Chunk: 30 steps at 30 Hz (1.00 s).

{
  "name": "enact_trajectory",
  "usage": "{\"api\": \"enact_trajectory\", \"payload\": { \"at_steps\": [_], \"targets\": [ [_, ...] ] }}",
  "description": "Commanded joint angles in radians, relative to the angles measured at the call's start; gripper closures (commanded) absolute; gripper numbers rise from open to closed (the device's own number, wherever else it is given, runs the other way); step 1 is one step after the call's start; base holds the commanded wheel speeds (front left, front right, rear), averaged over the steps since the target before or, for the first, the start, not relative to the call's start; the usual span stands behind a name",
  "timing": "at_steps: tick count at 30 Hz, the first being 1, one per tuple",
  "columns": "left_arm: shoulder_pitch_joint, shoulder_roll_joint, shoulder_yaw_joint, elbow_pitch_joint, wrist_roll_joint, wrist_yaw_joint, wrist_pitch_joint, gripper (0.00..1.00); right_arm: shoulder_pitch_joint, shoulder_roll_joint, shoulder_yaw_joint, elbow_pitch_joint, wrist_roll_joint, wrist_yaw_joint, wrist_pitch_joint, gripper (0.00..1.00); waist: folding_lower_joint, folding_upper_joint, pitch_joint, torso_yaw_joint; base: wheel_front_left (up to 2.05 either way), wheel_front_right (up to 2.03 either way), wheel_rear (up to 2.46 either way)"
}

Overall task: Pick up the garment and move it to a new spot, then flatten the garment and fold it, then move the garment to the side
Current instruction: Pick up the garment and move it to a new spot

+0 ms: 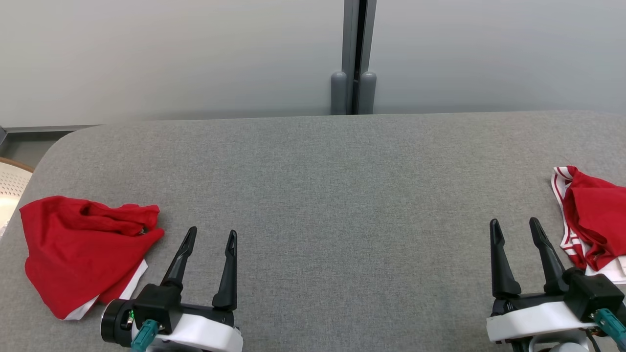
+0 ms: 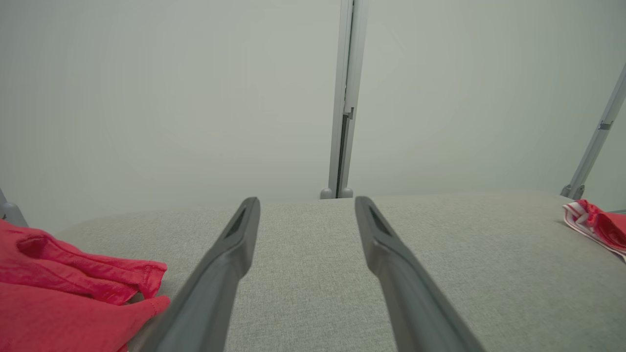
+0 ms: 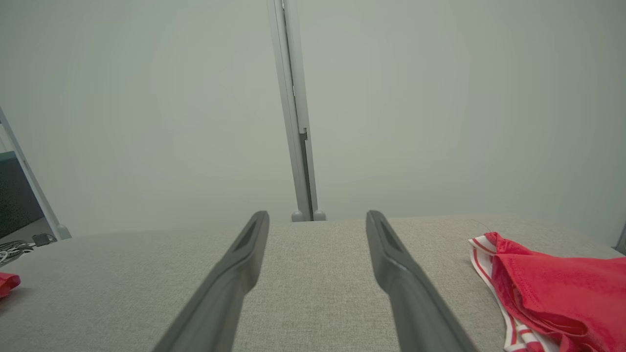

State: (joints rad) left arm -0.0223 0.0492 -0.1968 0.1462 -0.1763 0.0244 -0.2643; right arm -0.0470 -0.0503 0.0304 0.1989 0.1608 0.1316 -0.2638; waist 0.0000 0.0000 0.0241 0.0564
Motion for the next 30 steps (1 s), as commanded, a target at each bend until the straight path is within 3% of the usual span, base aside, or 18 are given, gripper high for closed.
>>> {"api": "enact_trajectory", "payload": {
  "at_steps": [1,9,14,22,30],
  "targets": [
    [0.001,0.003,0.001,0.003,-0.003,-0.001,0.0,0.0,-0.003,-0.001,-0.001,0.002,0.004,-0.002,-0.001,0.0,0.0,0.0,-0.001,-0.001,0.0,0.0,0.0],
    [0.002,0.003,-0.003,0.01,-0.007,-0.005,0.0,0.0,0.002,-0.001,-0.002,0.006,0.005,-0.002,-0.001,0.0,0.0,0.0,-0.007,0.001,0.0,0.0,0.0],
    [-0.012,0.003,-0.014,0.017,-0.006,-0.009,0.0,0.0,0.011,-0.001,0.01,0.012,0.006,-0.002,-0.001,0.0,0.0,0.0,-0.001,0.035,0.0,0.0,0.0],
    [-0.023,0.003,0.014,0.007,0.008,-0.002,0.0,0.0,0.009,-0.001,0.063,0.029,0.007,-0.002,-0.001,0.0,0.0,0.0,0.01,0.164,0.0,0.0,0.0],
    [-0.012,0.003,0.043,0.018,0.012,-0.009,0.0,0.0,-0.006,-0.001,0.129,0.03,0.03,-0.002,-0.001,0.0,0.0,0.0,0.012,0.343,0.0,0.0,0.0]
  ]
}}
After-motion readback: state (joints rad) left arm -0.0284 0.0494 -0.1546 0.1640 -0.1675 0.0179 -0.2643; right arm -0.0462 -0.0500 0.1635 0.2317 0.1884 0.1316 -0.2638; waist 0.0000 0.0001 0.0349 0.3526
